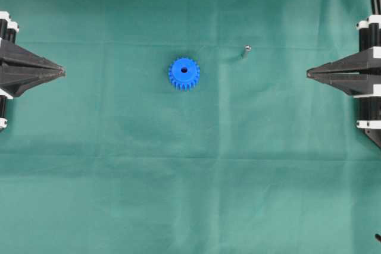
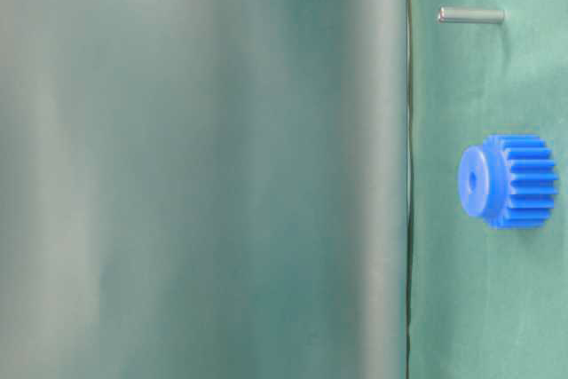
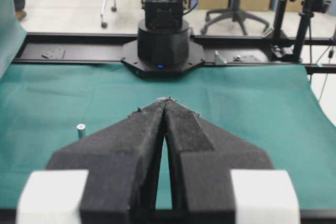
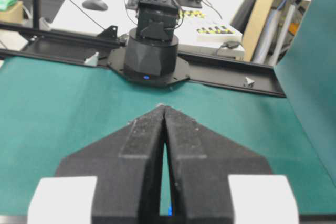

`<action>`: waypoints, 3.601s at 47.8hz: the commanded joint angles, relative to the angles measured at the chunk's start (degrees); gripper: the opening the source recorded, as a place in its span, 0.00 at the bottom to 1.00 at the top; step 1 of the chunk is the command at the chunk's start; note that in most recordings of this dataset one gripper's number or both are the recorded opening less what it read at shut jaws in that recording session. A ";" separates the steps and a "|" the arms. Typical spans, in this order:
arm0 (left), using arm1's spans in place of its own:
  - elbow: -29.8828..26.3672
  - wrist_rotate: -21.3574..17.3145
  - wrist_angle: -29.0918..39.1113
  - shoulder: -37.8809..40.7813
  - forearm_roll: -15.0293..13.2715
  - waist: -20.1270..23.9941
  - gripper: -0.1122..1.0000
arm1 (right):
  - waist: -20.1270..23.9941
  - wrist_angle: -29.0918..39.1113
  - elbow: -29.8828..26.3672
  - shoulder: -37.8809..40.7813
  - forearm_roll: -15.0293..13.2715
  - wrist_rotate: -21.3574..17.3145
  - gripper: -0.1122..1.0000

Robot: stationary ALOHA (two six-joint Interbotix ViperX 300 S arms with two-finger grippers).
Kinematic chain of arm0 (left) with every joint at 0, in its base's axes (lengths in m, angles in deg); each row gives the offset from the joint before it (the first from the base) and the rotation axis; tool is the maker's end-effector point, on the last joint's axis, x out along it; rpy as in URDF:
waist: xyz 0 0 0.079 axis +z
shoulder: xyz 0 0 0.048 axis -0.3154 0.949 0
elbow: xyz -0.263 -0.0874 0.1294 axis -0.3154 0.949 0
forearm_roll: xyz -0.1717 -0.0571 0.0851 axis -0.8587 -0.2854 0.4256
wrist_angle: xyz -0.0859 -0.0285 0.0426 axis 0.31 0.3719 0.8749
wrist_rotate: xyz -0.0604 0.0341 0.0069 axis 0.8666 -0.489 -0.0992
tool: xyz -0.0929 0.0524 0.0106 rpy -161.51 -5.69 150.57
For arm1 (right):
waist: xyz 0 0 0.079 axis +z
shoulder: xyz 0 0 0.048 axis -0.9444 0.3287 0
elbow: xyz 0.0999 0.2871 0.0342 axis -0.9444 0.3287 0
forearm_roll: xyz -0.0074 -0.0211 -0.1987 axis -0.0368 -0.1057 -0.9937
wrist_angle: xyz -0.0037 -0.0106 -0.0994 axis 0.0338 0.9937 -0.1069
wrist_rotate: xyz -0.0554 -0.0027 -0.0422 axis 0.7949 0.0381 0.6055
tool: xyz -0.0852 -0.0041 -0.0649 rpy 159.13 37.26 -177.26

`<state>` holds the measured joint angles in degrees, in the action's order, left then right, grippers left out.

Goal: Insert the shaft placed at a random location into the center hole of the small gear at another random location.
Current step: 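Move the right gripper open toward the silver shaft, then lower the right gripper over the shaft and close on it, then lift the shaft and carry it left above the blue gear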

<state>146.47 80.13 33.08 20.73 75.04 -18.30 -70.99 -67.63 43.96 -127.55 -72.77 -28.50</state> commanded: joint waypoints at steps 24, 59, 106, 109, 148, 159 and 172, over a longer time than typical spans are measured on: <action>-0.53 -0.53 -0.26 -0.18 -1.76 -0.35 0.09 | -8.26 -8.09 -0.53 13.10 0.00 0.09 0.10; 0.44 0.00 -0.26 -0.18 -1.85 0.44 0.10 | -17.75 -32.43 -2.46 57.57 5.89 -1.49 0.65; 0.97 0.35 0.18 -0.44 -1.93 0.70 0.09 | -17.75 -34.89 -2.20 60.73 5.89 -4.39 0.23; 0.97 0.35 0.26 -0.44 -2.02 0.70 0.10 | -17.84 -34.89 -2.20 60.82 5.89 -4.39 0.23; 0.97 0.44 0.53 -0.44 -2.11 0.70 0.09 | -17.84 -15.56 -4.39 42.80 5.89 -2.11 0.23; 0.97 0.44 0.44 -0.44 -2.11 0.70 0.10 | -17.67 -15.64 -4.83 42.89 5.98 -2.20 0.23; 0.97 0.44 0.44 -0.44 -2.11 0.62 0.09 | -14.77 -15.47 -9.32 45.44 5.89 -2.46 0.23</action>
<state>148.05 80.57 33.87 20.03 73.02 -17.68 -86.63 -82.93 37.28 -82.47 -66.88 -30.87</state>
